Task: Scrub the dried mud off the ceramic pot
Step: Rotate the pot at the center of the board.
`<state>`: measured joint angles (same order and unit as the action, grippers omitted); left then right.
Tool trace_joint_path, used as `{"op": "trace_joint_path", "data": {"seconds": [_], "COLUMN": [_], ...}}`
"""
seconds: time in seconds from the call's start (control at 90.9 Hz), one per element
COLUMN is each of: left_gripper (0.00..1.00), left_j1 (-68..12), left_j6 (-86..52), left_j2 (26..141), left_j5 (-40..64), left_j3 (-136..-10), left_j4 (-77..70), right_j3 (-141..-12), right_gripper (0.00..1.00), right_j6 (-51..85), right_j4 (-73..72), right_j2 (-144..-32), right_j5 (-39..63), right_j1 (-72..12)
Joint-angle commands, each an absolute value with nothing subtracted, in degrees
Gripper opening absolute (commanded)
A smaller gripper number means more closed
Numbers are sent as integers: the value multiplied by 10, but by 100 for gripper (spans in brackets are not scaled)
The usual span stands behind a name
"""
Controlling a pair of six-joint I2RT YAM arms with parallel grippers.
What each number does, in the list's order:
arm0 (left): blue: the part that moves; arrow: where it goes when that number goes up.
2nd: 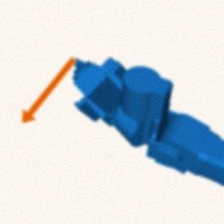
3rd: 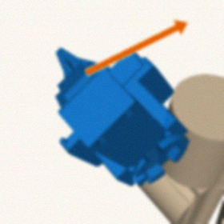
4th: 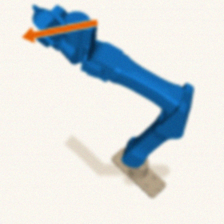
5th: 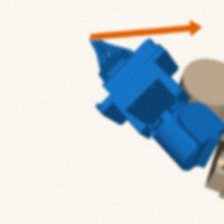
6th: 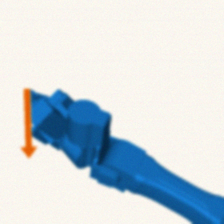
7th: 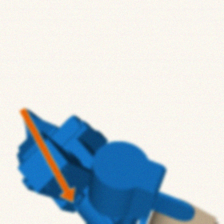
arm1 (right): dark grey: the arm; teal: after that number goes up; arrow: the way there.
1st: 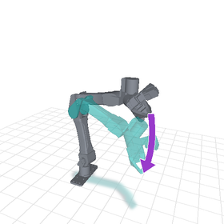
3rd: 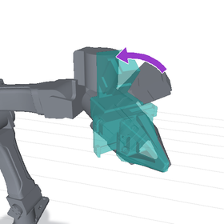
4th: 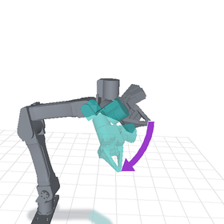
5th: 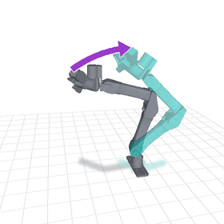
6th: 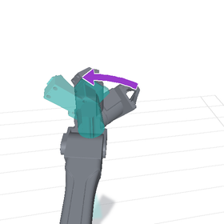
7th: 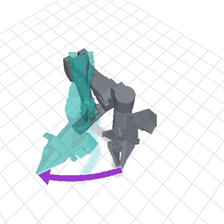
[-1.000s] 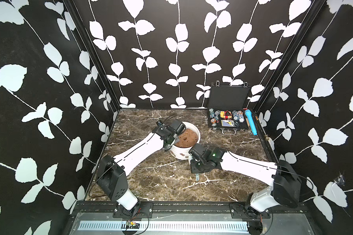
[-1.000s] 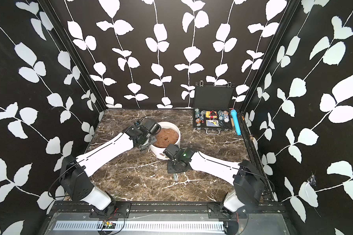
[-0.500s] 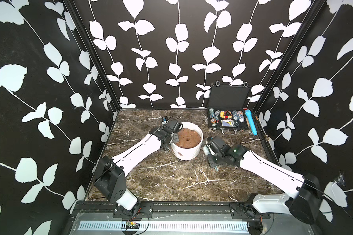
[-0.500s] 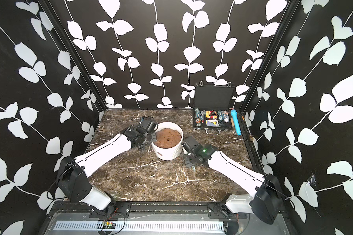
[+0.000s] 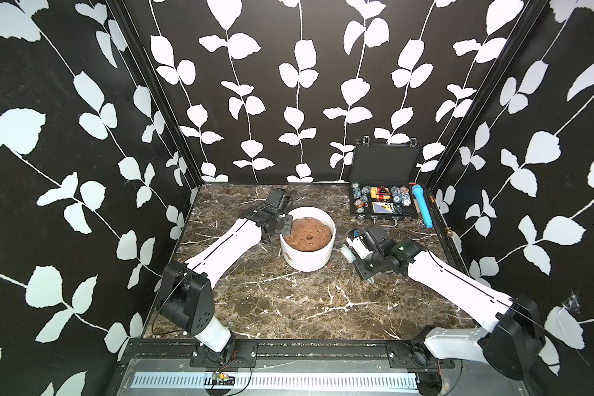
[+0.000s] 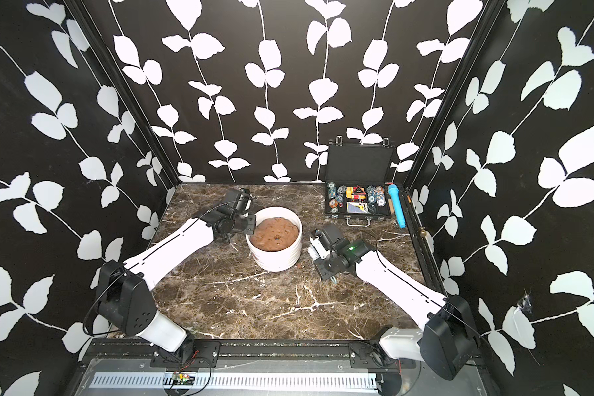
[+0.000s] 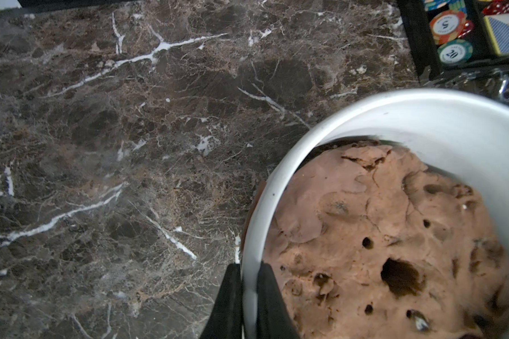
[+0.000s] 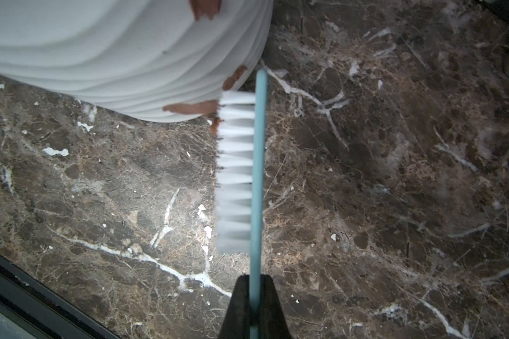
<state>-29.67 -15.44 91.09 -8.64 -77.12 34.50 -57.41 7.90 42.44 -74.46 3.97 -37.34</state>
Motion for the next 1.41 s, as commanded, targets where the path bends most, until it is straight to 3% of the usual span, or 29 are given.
{"op": "trace_joint_path", "data": {"seconds": [0.0, 0.209, 0.407, 0.528, 0.605, 0.759, 1.056, 1.397], "left_gripper": [0, 0, 44, 54, 66, 74, 76, 72], "left_j1": [-291, -291, -291, -291, -293, -325, -456, -494], "left_j6": [-126, -114, -122, -128, -144, -240, -527, -574], "left_j2": [938, 950, 943, 927, 914, 867, 820, 874], "left_j5": [-64, -57, -74, -102, -120, -185, -210, -210], "left_j3": [-787, -810, -835, -849, -867, -878, -816, -802], "left_j4": [332, 340, 363, 381, 404, 467, 523, 482], "right_j3": [-593, -590, -612, -625, -637, -653, -667, -690], "right_gripper": [0, 0, 0, 0, 0, 0, 0, 0], "right_j6": [41, 47, 77, 104, 112, 134, 147, 145], "right_j4": [400, 380, 392, 389, 396, 406, 380, 362], "right_j2": [-751, -741, -764, -775, -786, -810, -834, -864], "right_j5": [70, 106, 67, 45, 24, 10, 7, -55], "right_j1": [-370, -372, -374, -384, -394, -399, -402, -388]}}
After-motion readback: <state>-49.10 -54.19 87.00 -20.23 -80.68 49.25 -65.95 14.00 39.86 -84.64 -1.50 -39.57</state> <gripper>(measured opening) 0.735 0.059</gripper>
